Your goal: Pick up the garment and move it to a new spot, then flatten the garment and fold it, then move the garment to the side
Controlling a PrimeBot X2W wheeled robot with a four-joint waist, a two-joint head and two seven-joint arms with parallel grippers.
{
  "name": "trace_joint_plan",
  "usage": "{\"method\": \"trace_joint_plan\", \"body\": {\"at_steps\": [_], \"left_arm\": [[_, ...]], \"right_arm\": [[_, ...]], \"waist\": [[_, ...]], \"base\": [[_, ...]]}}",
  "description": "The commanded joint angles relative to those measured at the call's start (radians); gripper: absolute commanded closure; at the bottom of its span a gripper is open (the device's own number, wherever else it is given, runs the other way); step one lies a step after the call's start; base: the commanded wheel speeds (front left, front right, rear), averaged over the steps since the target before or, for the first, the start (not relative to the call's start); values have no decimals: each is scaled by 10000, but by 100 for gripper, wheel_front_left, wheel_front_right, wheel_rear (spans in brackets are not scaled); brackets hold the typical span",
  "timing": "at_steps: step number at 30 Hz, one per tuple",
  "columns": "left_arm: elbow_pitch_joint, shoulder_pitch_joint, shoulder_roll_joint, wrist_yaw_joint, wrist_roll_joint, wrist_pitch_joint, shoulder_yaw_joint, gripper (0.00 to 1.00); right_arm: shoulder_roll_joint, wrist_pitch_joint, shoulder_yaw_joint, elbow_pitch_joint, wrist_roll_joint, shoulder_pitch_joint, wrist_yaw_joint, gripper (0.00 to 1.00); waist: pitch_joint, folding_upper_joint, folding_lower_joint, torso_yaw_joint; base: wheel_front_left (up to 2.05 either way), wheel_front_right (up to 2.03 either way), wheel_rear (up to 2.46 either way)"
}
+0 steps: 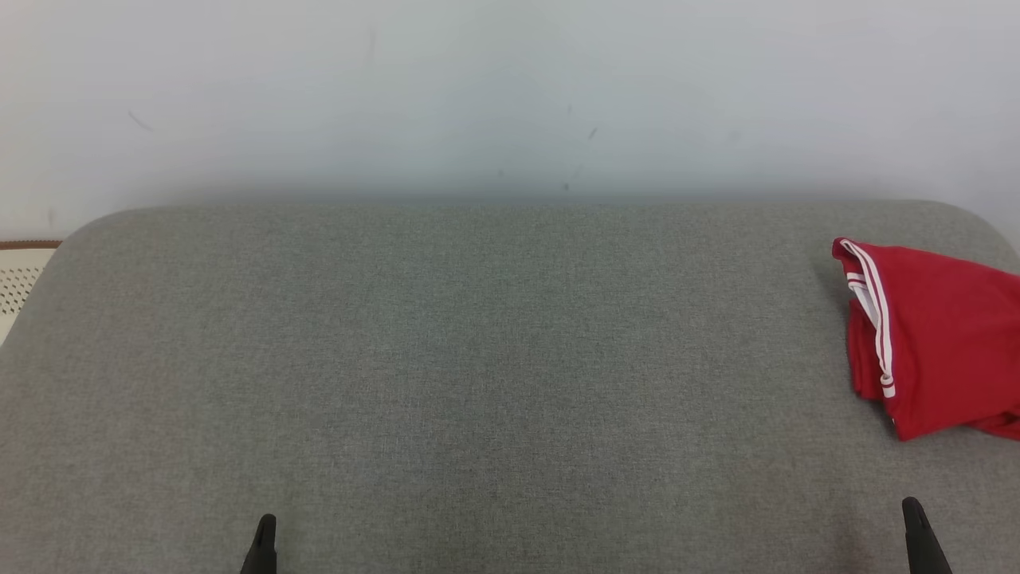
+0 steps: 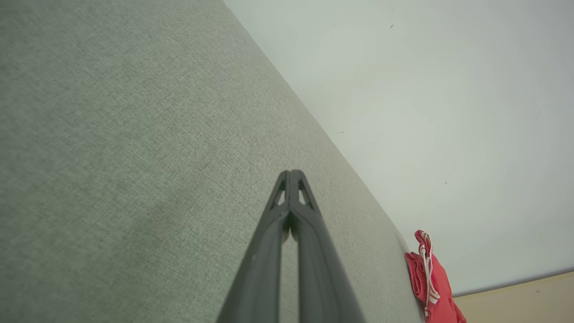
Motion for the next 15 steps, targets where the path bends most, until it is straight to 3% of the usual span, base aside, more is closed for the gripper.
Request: {"method": "trace_joint_plan", "body": {"at_steps": [1, 15], "left_arm": [[-129, 32, -1, -44, -239, 20, 96, 100], [-191, 353, -274, -365, -1899, 394, 449, 100]], "right_arm": [[-6, 32, -67, -54, 245, -126, -4, 100], [32, 423, -450, 308, 2284, -197, -6, 100]], "waist": [[1, 0, 0, -2], [30, 0, 0, -55]], "base": [[0, 0, 0], [0, 0, 0]]}}
